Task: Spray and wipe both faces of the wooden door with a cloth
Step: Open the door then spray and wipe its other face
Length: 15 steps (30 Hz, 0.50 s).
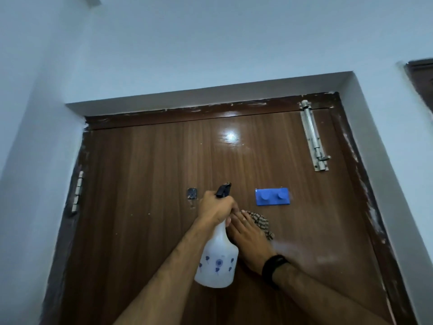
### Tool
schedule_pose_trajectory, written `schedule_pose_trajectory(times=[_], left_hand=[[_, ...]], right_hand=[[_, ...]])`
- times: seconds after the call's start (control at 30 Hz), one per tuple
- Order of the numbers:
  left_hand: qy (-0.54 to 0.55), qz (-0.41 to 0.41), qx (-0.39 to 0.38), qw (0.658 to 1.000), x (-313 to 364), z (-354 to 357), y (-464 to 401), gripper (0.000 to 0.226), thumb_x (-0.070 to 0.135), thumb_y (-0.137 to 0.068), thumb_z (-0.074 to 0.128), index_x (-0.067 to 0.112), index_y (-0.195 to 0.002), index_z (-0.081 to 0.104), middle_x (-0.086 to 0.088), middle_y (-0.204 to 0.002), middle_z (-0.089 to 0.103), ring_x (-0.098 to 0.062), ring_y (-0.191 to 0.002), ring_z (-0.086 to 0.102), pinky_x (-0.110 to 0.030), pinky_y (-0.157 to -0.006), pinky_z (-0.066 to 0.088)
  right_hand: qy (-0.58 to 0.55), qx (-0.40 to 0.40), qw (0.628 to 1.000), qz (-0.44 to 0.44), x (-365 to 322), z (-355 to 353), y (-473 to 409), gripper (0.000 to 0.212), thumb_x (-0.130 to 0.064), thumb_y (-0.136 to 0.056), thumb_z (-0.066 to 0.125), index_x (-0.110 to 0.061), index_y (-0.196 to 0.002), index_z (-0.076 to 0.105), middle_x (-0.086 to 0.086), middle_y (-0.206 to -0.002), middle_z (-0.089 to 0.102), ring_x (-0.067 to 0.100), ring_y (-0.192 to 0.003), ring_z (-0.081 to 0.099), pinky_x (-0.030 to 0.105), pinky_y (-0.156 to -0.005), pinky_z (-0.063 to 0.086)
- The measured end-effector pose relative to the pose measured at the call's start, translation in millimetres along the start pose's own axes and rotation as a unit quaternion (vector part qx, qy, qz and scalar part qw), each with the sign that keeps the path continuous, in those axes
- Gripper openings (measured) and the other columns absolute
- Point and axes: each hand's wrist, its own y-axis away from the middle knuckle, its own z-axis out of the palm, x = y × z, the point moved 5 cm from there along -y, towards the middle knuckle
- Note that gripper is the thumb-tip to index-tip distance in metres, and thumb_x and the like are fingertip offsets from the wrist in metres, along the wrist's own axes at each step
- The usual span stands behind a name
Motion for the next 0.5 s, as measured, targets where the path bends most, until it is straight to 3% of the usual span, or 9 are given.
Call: schedule_pose_trajectory(times=[0.07, 0.13, 0.2, 0.3, 0.37, 0.43, 0.5], left_hand=[[0.004, -0.005, 0.015, 1.0, -10.8, -12.4, 0.7, 0.012, 0.003, -0.081, 0.064, 0.005, -0.069, 0.065, -0.009, -0.052, 0.058, -0.021, -0.041, 0.052, -0.029, -0.051, 0.048], [0.009, -0.014, 0.032, 0.999, -23.9, -28.1, 2.2, 0.005, 0.003, -0.08, 0.067, 0.005, -0.076, 0.067, -0.011, -0.06, 0.063, -0.019, -0.044, 0.054, -0.026, -0.049, 0.049], [0.02, -0.025, 0.055, 0.998, -41.7, -49.1, 4.9, 0.005, 0.004, -0.079, 0.07, 0.006, -0.082, 0.069, -0.012, -0.066, 0.067, -0.019, -0.048, 0.056, -0.027, -0.052, 0.05], [0.021, -0.045, 0.075, 0.996, -75.3, -81.4, 13.8, 0.003, 0.005, -0.081, 0.07, 0.008, -0.08, 0.07, -0.012, -0.069, 0.067, -0.018, -0.05, 0.057, -0.029, -0.057, 0.051], [0.011, -0.067, 0.082, 0.994, -100.5, -101.1, 24.8, 0.005, 0.005, -0.082, 0.068, 0.008, -0.079, 0.069, -0.01, -0.07, 0.067, -0.017, -0.051, 0.056, -0.03, -0.057, 0.051], [0.002, -0.083, 0.087, 0.993, -117.4, -115.7, 34.1, 0.005, 0.004, -0.083, 0.067, 0.008, -0.081, 0.069, -0.009, -0.072, 0.067, -0.016, -0.052, 0.056, -0.029, -0.056, 0.051], [-0.005, -0.091, 0.087, 0.992, -125.9, -125.4, 38.7, 0.005, 0.003, -0.083, 0.067, 0.008, -0.083, 0.07, -0.01, -0.074, 0.069, -0.016, -0.05, 0.057, -0.027, -0.054, 0.051]], right_hand=[[-0.008, 0.029, 0.999, 0.042, 1.8, -6.2, -26.9, 0.064, -0.029, -0.095, 0.046, -0.013, -0.152, 0.022, 0.009, -0.16, 0.021, 0.022, -0.148, 0.02, 0.045, -0.118, 0.031], [-0.052, 0.028, 0.991, 0.12, 2.2, -9.7, -56.3, 0.064, -0.024, -0.097, 0.038, -0.011, -0.156, 0.017, 0.01, -0.164, 0.013, 0.023, -0.151, 0.01, 0.044, -0.123, 0.016], [-0.069, 0.028, 0.987, 0.144, -11.9, -9.4, -76.1, 0.062, -0.024, -0.097, 0.031, -0.008, -0.156, 0.02, 0.01, -0.164, 0.014, 0.024, -0.152, 0.008, 0.042, -0.124, 0.009], [-0.062, 0.043, 0.994, 0.079, -50.9, 6.2, -69.0, 0.062, -0.024, -0.095, 0.024, -0.007, -0.155, 0.022, 0.012, -0.163, 0.018, 0.024, -0.151, 0.011, 0.042, -0.123, 0.01], [-0.063, 0.029, 0.998, 0.007, -83.1, 20.8, -50.4, 0.066, -0.015, -0.091, 0.032, -0.008, -0.156, 0.02, 0.011, -0.163, 0.014, 0.024, -0.151, 0.009, 0.044, -0.124, 0.011], [-0.042, 0.011, 0.995, -0.086, -113.7, 32.3, -34.7, 0.071, -0.009, -0.083, 0.044, -0.008, -0.153, 0.03, 0.013, -0.161, 0.023, 0.026, -0.149, 0.021, 0.045, -0.119, 0.018], [-0.012, 0.008, 0.988, -0.153, -129.4, 36.3, -31.1, 0.066, -0.009, -0.086, 0.043, -0.008, -0.151, 0.034, 0.014, -0.159, 0.029, 0.026, -0.146, 0.028, 0.046, -0.117, 0.023]])
